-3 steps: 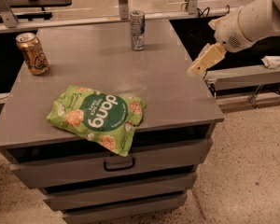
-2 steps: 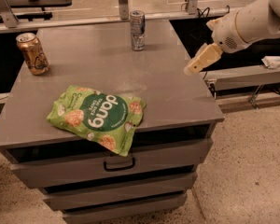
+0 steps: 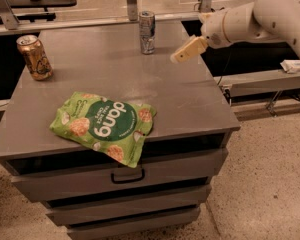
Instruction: Move redbull can near green rice chip bag
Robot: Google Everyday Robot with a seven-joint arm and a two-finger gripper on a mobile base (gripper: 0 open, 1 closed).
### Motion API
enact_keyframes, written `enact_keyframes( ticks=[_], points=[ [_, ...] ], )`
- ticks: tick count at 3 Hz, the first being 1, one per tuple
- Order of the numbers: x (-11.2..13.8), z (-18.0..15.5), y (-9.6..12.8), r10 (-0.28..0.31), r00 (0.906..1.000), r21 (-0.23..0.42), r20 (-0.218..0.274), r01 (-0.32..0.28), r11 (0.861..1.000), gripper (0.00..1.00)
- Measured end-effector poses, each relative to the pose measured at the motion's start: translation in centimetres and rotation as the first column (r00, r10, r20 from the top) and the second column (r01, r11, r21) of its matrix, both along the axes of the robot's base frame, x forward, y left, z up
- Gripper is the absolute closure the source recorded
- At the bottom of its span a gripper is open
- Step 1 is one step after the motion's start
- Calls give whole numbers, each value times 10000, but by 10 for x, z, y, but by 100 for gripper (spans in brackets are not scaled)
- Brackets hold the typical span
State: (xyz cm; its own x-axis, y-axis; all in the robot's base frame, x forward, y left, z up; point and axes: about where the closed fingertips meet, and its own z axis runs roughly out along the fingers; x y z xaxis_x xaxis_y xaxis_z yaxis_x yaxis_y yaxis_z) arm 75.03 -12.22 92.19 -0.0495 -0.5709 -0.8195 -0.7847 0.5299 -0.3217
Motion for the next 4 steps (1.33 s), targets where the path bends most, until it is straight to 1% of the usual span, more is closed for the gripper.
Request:
enact_keyframes(
  ticks=[1, 2, 3, 4],
  points=[
    [62, -5, 33, 153, 9991, 1422, 385, -206, 9896, 0],
    [89, -7, 56, 296, 9984, 2105, 491, -393, 9768, 0],
    [108, -8, 82, 483, 9972, 2621, 577, -618, 9630, 0],
    [113, -5, 106, 822, 9956, 2929, 451, -919, 9517, 0]
  ],
)
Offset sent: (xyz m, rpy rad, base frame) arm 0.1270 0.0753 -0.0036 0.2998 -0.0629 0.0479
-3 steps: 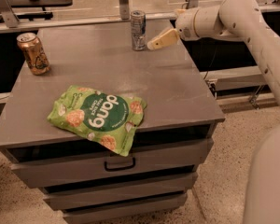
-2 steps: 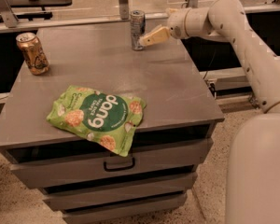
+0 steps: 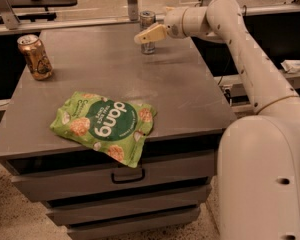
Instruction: Move redbull can near green rice chip bag
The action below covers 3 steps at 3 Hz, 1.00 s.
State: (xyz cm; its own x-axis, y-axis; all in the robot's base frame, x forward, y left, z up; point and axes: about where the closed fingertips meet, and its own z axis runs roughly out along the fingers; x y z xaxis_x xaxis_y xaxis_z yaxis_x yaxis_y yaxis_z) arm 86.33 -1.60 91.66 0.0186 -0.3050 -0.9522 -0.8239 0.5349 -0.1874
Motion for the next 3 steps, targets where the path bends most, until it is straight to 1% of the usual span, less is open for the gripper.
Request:
enact_keyframes(
  ticks=[1, 2, 3],
  points=[
    [-4, 0, 20, 445, 9984, 218, -339, -438, 9988, 17],
    [-12, 1, 30, 776, 9950, 434, -629, -749, 9962, 41],
    [-26, 5, 34, 1089, 9905, 701, -834, -1032, 9922, 72]
  ],
)
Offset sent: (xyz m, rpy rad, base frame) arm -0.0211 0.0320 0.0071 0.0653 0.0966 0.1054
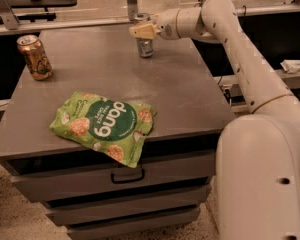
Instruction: Move redbull can near green rice chip bag
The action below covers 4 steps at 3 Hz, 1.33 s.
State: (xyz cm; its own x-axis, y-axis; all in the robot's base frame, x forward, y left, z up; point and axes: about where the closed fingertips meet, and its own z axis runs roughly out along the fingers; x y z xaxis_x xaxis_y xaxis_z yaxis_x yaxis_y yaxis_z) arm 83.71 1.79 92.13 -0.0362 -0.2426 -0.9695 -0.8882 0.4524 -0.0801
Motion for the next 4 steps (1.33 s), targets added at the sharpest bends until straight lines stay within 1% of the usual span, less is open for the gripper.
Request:
enact_keyframes(
  ticks=[1, 2, 3, 4],
  points=[
    [-28, 16, -5, 347, 9993, 226, 111, -349, 9991, 94],
    [-31, 14, -3, 416, 9991, 235, 63, -417, 9989, 100],
    [-31, 14, -3, 420, 9991, 235, 62, -421, 9988, 100],
    [-45, 14, 15, 896, 9959, 315, -133, -892, 9955, 100]
  ],
)
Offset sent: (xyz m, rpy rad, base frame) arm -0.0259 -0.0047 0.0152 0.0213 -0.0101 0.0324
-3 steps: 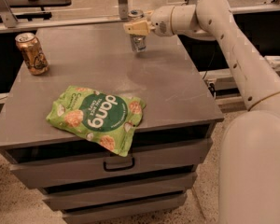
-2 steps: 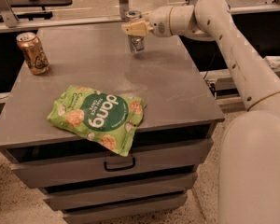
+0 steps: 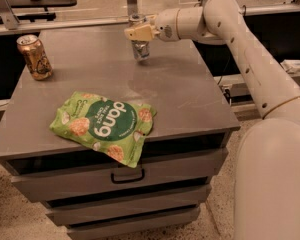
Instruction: Move redbull can near green rice chip bag
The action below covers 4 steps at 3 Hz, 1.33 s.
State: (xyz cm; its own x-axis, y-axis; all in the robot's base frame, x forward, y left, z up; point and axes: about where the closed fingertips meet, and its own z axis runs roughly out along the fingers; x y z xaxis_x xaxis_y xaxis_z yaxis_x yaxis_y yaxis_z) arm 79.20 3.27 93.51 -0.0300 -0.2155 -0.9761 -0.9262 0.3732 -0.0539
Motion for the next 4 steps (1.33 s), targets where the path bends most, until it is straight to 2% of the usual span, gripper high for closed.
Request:
enact_keyframes(
  ticks=[1, 2, 3, 4],
  points=[
    [-33, 10, 20, 691, 9976, 384, -60, -689, 9969, 100],
    [-84, 15, 48, 1584, 9873, 886, -148, -1565, 9837, 100],
    [-129, 16, 66, 2093, 9775, 1383, -259, -2039, 9692, 100],
    [-159, 9, 77, 2437, 9690, 1681, -411, -2337, 9577, 100]
  ],
)
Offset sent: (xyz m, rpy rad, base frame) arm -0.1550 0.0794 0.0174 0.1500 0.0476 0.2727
